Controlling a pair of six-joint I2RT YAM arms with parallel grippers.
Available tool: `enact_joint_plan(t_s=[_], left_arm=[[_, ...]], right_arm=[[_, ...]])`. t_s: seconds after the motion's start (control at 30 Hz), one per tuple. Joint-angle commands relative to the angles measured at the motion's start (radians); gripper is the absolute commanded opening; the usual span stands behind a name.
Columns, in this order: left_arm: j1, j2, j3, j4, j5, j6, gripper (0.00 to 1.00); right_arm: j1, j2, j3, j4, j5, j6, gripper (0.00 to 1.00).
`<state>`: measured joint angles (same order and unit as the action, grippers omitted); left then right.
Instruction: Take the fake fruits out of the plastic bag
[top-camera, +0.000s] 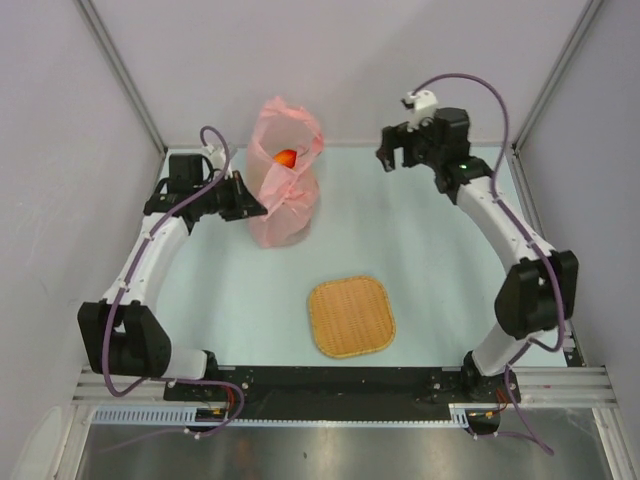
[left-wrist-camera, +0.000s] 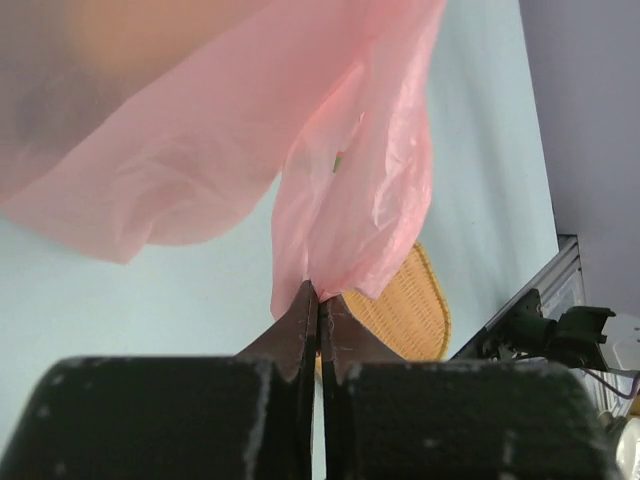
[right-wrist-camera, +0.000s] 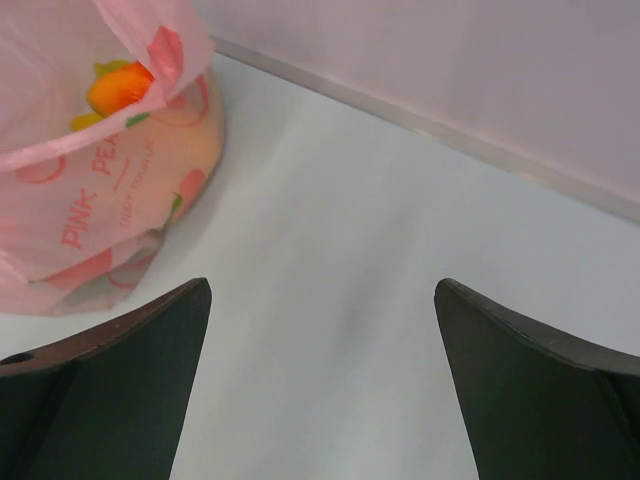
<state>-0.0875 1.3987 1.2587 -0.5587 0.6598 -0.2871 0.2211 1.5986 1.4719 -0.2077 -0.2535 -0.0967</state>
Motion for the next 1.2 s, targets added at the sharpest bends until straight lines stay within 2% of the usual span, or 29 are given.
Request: enact_joint_plan(t_s=[0.0, 0.07, 0.17, 0.33, 0.43, 0.53, 0.7, 0.83, 0.9, 0.97, 1.0, 1.07, 1.1, 1.17], left_arm=[[0.008, -0.067, -0.061, -0.009, 0.017, 0.02, 0.0], [0.008, -0.09, -0.081, 0.003, 0.02, 0.013, 0.0], [0.008, -0.11, -0.088, 0.006, 0.0, 0.029, 0.0], [0.011, -0.124, -0.087, 0.003, -0.008, 0.042, 0.0], [0.011, -0.13, -0.088, 0.005, -0.002, 0.04, 0.0], [0.011, -0.136, -0.09, 0.003, 0.0, 0.04, 0.0], [0.011, -0.136, -0.094, 0.008, 0.011, 0.025, 0.0], [0.012, -0.141, -0.108, 0.023, 0.023, 0.012, 0.0], [0.017, -0.145, -0.116, 0.025, 0.023, 0.009, 0.0], [0.017, -0.15, -0.117, 0.016, 0.021, 0.02, 0.0], [0.017, -0.149, -0.114, 0.011, 0.017, 0.023, 0.0], [0.017, -0.148, -0.107, 0.005, 0.015, 0.035, 0.0], [0.017, -0.147, -0.104, 0.003, 0.008, 0.04, 0.01], [0.017, -0.13, -0.085, 0.003, 0.006, 0.051, 0.0]], right_arm=[[0.159, 0.189, 0.212, 0.134, 0.115, -0.083, 1.0], [0.181, 0.28, 0.388, 0.131, 0.125, -0.077, 1.0], [0.21, 0.428, 0.561, 0.152, 0.065, -0.101, 1.0], [0.276, 0.541, 0.611, 0.348, 0.039, -0.323, 1.0], [0.313, 0.583, 0.633, 0.437, 0.036, -0.38, 1.0], [0.34, 0.659, 0.729, 0.433, 0.028, -0.417, 1.0], [0.376, 0.718, 0.792, 0.439, -0.006, -0.449, 1.0], [0.399, 0.8, 0.855, 0.501, 0.061, -0.531, 1.0], [0.405, 0.875, 0.936, 0.508, 0.097, -0.57, 0.98], [0.403, 0.922, 1.022, 0.502, 0.106, -0.584, 0.93], [0.402, 0.948, 1.034, 0.505, 0.109, -0.609, 0.87], [0.397, 0.955, 1.024, 0.536, 0.115, -0.618, 0.79], [0.393, 0.957, 1.019, 0.557, 0.117, -0.621, 0.71], [0.383, 0.952, 1.021, 0.567, 0.117, -0.614, 0.62]])
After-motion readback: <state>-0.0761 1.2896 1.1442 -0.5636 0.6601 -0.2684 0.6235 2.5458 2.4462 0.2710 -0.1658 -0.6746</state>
